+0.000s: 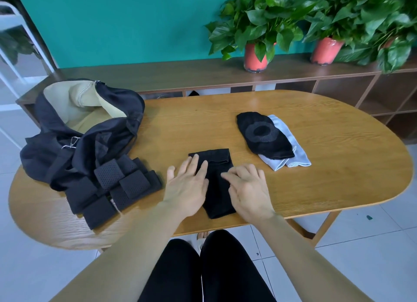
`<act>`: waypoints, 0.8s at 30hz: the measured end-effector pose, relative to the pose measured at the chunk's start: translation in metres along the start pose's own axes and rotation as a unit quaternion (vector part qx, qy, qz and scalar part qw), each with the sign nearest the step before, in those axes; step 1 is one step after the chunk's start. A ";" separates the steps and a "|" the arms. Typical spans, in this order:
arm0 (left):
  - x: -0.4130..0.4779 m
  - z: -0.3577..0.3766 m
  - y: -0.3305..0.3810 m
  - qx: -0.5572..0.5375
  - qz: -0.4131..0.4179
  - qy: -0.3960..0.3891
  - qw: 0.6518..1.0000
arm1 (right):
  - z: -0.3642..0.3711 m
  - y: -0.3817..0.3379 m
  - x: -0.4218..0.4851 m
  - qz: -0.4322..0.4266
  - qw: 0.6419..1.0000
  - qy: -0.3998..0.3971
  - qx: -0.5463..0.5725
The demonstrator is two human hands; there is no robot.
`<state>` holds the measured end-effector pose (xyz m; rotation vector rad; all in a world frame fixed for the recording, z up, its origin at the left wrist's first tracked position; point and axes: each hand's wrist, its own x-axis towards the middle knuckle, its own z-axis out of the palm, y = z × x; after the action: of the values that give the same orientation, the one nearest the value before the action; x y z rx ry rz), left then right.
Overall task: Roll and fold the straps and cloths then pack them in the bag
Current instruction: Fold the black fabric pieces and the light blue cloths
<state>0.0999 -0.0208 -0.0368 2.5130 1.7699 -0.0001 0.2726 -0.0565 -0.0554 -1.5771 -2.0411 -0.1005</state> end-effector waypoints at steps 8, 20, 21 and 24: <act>-0.015 0.020 0.001 0.042 0.048 -0.076 0.995 | 0.004 0.015 -0.003 0.012 0.951 -0.299 -0.071; -0.043 0.025 -0.006 -0.005 0.177 0.126 0.976 | -0.017 0.016 -0.034 -0.053 0.990 -0.134 -0.006; -0.049 0.026 -0.005 -0.010 0.194 0.138 0.971 | -0.018 0.017 -0.040 -0.064 0.990 -0.129 -0.005; -0.063 0.029 -0.004 -0.006 0.198 0.133 0.971 | -0.019 0.018 -0.058 -0.074 0.986 -0.150 -0.012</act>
<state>0.0765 -0.0801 -0.0638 2.9225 1.2947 0.3829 0.3050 -0.1086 -0.0711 -1.5274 -2.3971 0.0613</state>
